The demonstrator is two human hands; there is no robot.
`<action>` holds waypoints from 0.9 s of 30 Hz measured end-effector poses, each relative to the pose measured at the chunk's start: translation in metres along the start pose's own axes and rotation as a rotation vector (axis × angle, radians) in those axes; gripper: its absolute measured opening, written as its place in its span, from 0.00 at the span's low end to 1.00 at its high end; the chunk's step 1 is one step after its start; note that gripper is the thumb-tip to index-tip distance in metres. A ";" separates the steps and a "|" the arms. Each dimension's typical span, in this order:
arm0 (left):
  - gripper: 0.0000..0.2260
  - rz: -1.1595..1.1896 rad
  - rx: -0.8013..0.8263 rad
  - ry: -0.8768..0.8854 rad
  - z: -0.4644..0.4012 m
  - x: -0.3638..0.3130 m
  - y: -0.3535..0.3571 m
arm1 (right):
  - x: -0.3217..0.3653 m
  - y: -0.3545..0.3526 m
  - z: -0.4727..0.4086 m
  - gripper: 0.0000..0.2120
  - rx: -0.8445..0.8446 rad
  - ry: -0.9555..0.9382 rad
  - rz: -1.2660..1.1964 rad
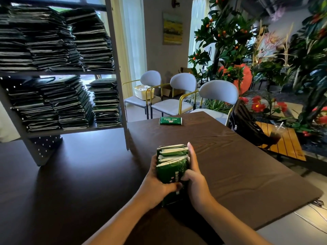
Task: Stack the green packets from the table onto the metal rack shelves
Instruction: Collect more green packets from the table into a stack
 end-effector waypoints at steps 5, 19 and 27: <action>0.33 0.131 -0.116 -0.233 -0.024 0.011 -0.022 | 0.005 -0.008 -0.061 0.31 -0.158 0.108 0.250; 0.22 0.136 0.037 -0.584 -0.072 0.031 -0.069 | -0.019 -0.029 -0.286 0.30 -0.069 0.011 1.617; 0.25 0.094 0.041 -0.580 -0.073 0.043 -0.067 | -0.045 -0.037 -0.332 0.34 0.023 0.097 1.688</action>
Point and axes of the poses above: each hand's wrist, its own z-axis away from the middle knuckle, its own y-axis out of the palm, x = y × z, the point moved 5 cm from there along -z, towards the middle knuckle, and after that the axes turned 15 degrees about -z, right-handed, at the moved point
